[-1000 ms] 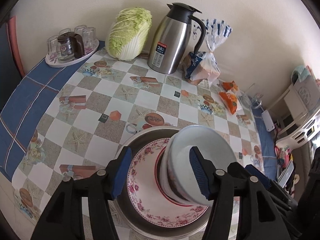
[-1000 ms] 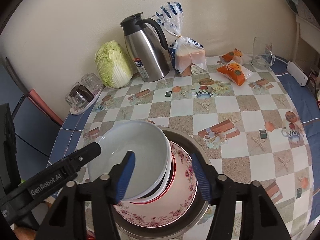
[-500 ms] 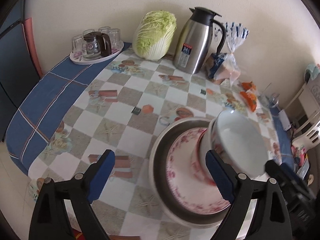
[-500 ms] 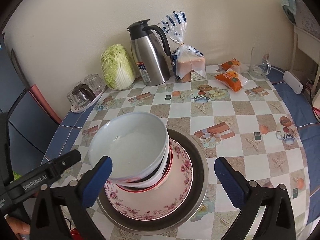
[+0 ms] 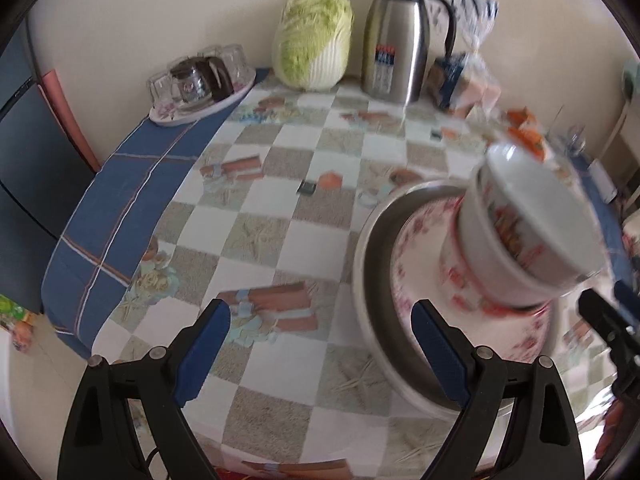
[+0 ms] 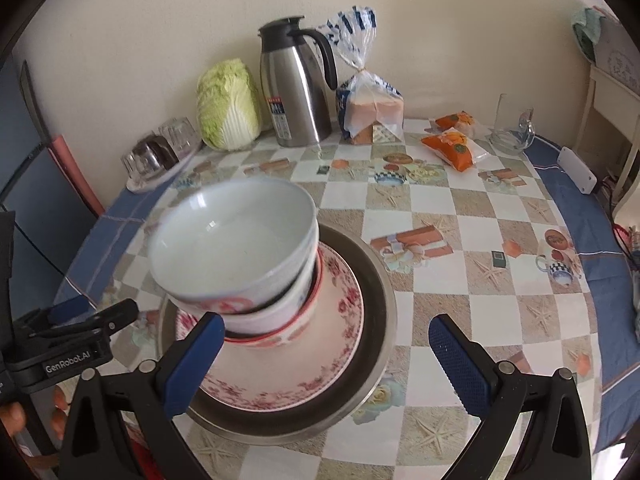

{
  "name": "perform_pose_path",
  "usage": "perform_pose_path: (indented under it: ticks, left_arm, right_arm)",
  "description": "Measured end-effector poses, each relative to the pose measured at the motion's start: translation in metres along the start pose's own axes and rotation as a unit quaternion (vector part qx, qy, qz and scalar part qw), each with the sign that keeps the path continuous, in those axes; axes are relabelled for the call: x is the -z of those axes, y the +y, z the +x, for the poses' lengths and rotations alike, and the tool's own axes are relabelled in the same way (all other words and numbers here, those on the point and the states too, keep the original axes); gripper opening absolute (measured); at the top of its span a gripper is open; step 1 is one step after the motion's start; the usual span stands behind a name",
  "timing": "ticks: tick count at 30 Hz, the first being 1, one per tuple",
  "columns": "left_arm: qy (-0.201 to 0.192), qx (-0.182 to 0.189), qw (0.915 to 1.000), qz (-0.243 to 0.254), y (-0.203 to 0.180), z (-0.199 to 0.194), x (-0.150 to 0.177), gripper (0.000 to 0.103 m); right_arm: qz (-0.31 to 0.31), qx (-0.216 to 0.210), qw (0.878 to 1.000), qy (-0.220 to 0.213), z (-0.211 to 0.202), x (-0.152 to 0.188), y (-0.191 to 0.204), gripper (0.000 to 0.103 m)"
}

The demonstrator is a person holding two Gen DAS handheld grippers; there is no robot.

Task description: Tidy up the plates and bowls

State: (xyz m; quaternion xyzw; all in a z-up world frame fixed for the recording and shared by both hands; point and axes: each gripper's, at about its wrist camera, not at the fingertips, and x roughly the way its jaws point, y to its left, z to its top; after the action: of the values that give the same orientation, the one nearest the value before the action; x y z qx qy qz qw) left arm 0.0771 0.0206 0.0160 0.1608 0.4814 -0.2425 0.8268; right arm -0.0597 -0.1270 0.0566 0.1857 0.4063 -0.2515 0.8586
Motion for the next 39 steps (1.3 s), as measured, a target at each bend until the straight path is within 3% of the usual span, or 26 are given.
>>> perform_pose_path:
  ticks: [11,39]
  left_arm:
    - [0.027,-0.019,0.9988,0.035,-0.007,0.018,0.008,0.092]
    - [0.031,0.001,0.998,0.055,-0.017,0.022,0.008,0.092]
  right_arm:
    - [-0.018,0.038,0.998,0.055,0.021,0.009,-0.017,0.103]
    - [-0.017,0.048,0.996,0.069,0.026,0.011,-0.024,0.103]
